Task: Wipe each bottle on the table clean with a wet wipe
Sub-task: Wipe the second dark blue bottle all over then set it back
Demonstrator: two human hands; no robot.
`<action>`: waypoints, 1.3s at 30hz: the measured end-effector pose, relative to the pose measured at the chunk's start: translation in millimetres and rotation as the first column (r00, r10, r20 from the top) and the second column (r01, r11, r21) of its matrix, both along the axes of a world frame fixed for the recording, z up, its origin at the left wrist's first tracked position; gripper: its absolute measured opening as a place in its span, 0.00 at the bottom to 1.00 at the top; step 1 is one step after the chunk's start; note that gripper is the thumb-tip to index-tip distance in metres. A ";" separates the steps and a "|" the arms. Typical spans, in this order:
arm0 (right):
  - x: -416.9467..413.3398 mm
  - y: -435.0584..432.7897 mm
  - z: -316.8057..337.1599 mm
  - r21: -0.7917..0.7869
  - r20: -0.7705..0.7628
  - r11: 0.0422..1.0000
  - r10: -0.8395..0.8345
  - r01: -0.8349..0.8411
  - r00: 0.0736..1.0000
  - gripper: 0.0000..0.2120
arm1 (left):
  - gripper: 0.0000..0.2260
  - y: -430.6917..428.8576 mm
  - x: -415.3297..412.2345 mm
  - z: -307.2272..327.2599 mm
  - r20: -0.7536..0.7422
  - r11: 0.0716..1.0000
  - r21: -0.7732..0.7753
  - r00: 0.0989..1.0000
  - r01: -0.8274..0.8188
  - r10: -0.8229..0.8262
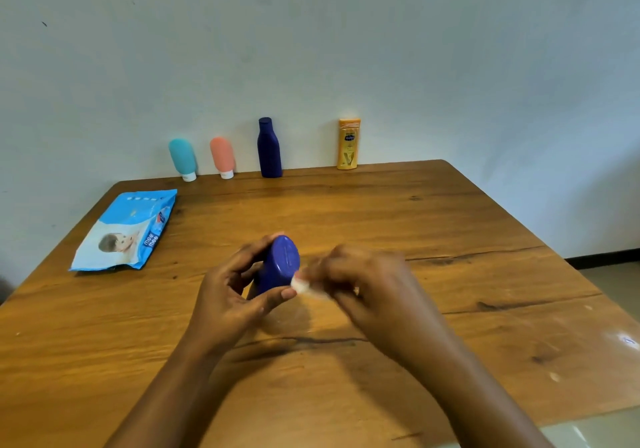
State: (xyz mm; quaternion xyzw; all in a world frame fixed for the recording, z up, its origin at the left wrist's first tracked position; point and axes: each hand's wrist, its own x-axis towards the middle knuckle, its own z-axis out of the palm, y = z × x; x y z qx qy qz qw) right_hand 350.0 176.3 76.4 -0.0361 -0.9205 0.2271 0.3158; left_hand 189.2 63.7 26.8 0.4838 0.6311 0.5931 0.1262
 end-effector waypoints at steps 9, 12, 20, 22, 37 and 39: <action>-21.6 -12.5 -10.0 0.136 -0.074 0.988 -0.070 0.080 0.995 0.11 | 0.31 0.5 -1.2 1.2 -0.062 1.000 0.007 0.998 -0.021 0.022; -3.4 -7.9 -6.9 -0.006 -0.048 1.000 0.010 -0.010 0.999 0.11 | 0.31 -1.1 -3.1 0.7 -0.060 1.000 0.022 0.998 -0.016 0.017; -30.8 -8.2 -2.0 0.147 -0.200 0.979 -0.111 0.142 0.974 0.12 | 0.30 1.8 3.1 5.3 -0.072 1.000 0.028 0.997 -0.010 0.012; -24.2 -12.7 -16.6 0.161 -0.211 0.983 -0.054 0.089 0.976 0.11 | 0.30 0.6 3.6 5.7 -0.085 0.999 0.031 0.996 -0.026 0.028; -38.6 0.2 16.5 -0.608 -0.052 0.794 -0.013 -0.021 0.999 0.07 | 0.29 2.0 11.7 6.0 0.019 0.998 0.055 1.000 -0.006 0.005; -38.9 -0.3 15.4 -0.331 -0.009 0.937 -0.123 0.114 0.992 0.08 | 0.29 2.5 11.2 5.7 0.033 0.999 0.052 0.999 -0.014 0.012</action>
